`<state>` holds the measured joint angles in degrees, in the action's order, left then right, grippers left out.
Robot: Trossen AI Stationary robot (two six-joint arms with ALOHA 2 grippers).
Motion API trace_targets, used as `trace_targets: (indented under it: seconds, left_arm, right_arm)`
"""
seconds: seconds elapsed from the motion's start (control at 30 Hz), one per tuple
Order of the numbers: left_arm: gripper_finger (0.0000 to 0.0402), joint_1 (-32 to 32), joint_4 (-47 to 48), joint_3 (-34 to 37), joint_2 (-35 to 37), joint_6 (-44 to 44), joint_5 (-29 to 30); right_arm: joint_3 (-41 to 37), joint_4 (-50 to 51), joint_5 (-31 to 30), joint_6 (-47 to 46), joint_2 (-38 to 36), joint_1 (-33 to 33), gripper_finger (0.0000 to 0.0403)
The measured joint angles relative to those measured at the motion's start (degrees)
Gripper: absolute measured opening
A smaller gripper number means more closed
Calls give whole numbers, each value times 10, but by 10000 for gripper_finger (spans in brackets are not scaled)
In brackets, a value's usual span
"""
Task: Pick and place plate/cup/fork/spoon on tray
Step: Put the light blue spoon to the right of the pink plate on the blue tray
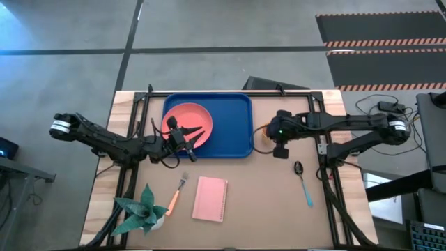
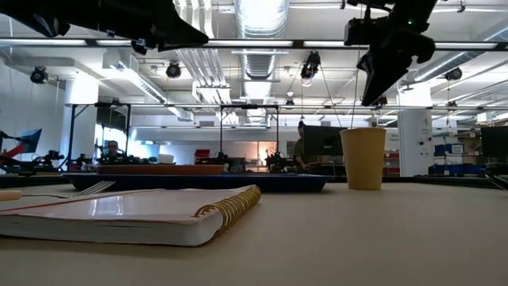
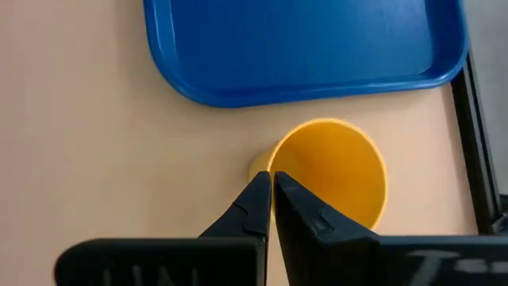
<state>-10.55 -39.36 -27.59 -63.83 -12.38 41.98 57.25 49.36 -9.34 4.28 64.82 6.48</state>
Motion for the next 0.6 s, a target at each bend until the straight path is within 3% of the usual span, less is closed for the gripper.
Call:
trace_targets:
  seconds: [0.43, 0.6]
  left_arm:
    - [66, -1, 0, 0, 0, 0, 0]
    - [66, -1, 1, 0, 0, 1, 0]
  right_arm:
    - [0, -43, 8, 48, 13, 54, 10]
    - [5, -34, 21, 2, 8, 57, 39]
